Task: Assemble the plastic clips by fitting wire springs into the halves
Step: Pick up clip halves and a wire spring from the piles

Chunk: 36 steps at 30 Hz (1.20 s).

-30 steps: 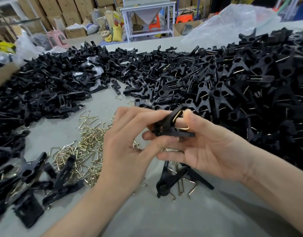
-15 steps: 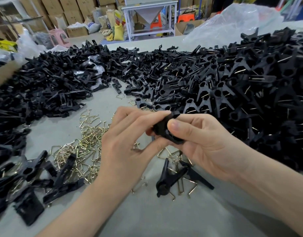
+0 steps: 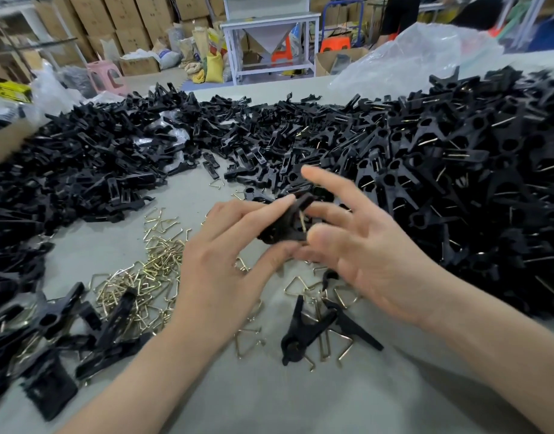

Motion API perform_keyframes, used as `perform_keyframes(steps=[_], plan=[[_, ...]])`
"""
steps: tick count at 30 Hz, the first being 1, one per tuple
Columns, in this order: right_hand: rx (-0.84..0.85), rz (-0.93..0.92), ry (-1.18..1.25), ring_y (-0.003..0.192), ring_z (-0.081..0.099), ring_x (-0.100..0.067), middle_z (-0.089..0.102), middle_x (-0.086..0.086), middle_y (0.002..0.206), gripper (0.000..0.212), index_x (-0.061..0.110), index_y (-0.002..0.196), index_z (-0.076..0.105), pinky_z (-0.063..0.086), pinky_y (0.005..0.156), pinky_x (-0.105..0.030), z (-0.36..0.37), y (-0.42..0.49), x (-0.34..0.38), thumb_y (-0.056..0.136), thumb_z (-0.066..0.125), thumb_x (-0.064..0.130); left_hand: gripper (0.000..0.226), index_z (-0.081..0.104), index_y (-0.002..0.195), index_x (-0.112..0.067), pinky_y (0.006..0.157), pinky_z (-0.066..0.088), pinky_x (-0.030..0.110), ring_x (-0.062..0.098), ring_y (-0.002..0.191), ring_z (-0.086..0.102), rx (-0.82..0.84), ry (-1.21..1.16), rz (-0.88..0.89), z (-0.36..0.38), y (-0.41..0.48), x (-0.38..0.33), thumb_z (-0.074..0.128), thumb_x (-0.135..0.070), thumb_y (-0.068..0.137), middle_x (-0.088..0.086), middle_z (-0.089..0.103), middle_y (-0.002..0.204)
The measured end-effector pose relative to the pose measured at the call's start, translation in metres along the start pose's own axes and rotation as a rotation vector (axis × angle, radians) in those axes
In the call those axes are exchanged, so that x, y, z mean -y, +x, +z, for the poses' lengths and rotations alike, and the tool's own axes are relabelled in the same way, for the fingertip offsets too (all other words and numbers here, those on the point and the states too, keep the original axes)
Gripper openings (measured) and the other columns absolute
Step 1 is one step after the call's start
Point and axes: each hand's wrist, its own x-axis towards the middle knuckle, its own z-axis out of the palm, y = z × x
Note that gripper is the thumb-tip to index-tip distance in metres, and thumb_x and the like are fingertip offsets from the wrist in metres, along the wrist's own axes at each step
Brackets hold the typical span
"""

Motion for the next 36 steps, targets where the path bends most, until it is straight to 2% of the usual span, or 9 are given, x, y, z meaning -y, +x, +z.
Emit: perform_keyframes(steps=[4,9,14,18,23,25,27,31,36], plan=[[-0.069,-0.214,-0.634,0.082,0.068,-0.011,0.069,0.009,0.095,0.053,0.024,0.112,0.065,0.054,0.077,-0.021,-0.006,-0.002,0.016,0.062,0.079,0.029,0.043,0.053,0.112,-0.041,0.087,0.046,0.011,-0.009,0.094,0.061,0.026,-0.127,-0.149,-0.002,-0.001,0.005,0.076,-0.036,0.076,-0.029,0.064,0.094],[-0.026,-0.31,-1.065,0.074,0.061,-0.01,0.063,0.002,0.087,0.04,0.011,0.099,0.064,0.053,0.071,-0.029,-0.007,-0.009,0.033,0.068,0.084,0.027,0.048,0.047,0.121,-0.038,0.088,0.038,0.001,-0.023,0.097,0.052,0.106,-0.029,-0.037,-0.002,0.0,0.006,0.063,-0.041,0.076,-0.033,0.055,0.1],[-0.201,-0.433,-1.111,0.067,0.062,-0.014,0.064,0.0,0.076,0.023,0.008,0.08,0.062,0.054,0.067,-0.034,-0.014,-0.023,0.051,0.075,0.079,0.022,0.068,0.032,0.135,-0.047,0.09,0.043,0.023,-0.006,0.102,0.056,0.148,-0.049,-0.061,-0.001,-0.003,0.006,0.061,-0.049,0.075,-0.02,0.059,0.116],[-0.594,-0.55,-1.145,0.073,0.064,-0.007,0.063,0.009,0.084,0.034,0.023,0.096,0.056,0.053,0.071,-0.015,-0.053,-0.038,0.091,0.073,0.079,0.034,0.065,0.028,0.143,-0.039,0.104,0.035,0.031,0.003,0.125,0.04,0.17,0.157,-0.292,-0.003,-0.001,0.019,0.052,-0.053,0.084,-0.011,0.05,0.135],[-0.915,-0.18,-1.544,0.109,0.053,-0.034,0.06,-0.02,0.114,0.053,0.01,0.116,0.06,0.039,0.098,-0.042,-0.109,-0.033,0.123,0.074,0.079,0.035,0.065,0.027,0.148,-0.031,0.114,0.028,0.047,0.022,0.136,0.038,0.528,0.405,-0.453,-0.007,-0.005,0.04,0.045,-0.056,0.091,0.0,0.043,0.147],[-0.926,0.146,-1.642,0.124,0.04,-0.041,0.05,-0.026,0.13,0.072,0.01,0.13,0.054,0.03,0.103,-0.045,-0.112,-0.033,0.123,0.07,0.081,0.04,0.056,0.035,0.144,-0.036,0.112,0.031,0.047,0.022,0.132,0.042,0.564,0.404,-0.423,-0.008,-0.006,0.042,0.044,-0.055,0.093,-0.004,0.044,0.146],[-0.975,0.138,-1.59,0.131,0.031,-0.04,0.042,-0.022,0.137,0.073,0.016,0.134,0.051,0.026,0.105,-0.043,-0.101,-0.033,0.12,0.072,0.079,0.042,0.044,0.048,0.135,-0.04,0.11,0.032,0.046,0.022,0.129,0.042,0.536,0.397,-0.395,-0.009,-0.004,0.041,0.047,-0.051,0.093,-0.008,0.046,0.143],[-0.738,-0.324,-1.556,0.128,0.034,-0.031,0.054,-0.011,0.127,0.046,0.016,0.122,0.061,0.019,0.106,-0.034,-0.038,-0.02,0.085,0.081,0.07,0.034,0.025,0.062,0.115,-0.037,0.1,0.039,0.041,0.018,0.116,0.047,0.473,0.402,-0.381,-0.008,-0.003,0.037,0.054,-0.043,0.092,-0.011,0.055,0.124],[-0.16,-0.218,-1.525,0.118,0.047,-0.022,0.058,-0.006,0.121,0.029,0.016,0.121,0.062,0.035,0.099,-0.032,0.023,0.038,0.023,0.093,0.055,0.024,0.011,0.065,0.1,-0.025,0.085,0.043,0.036,0.019,0.093,0.05,0.413,0.475,-0.369,-0.012,0.0,0.037,0.059,-0.029,0.093,-0.004,0.053,0.096]])
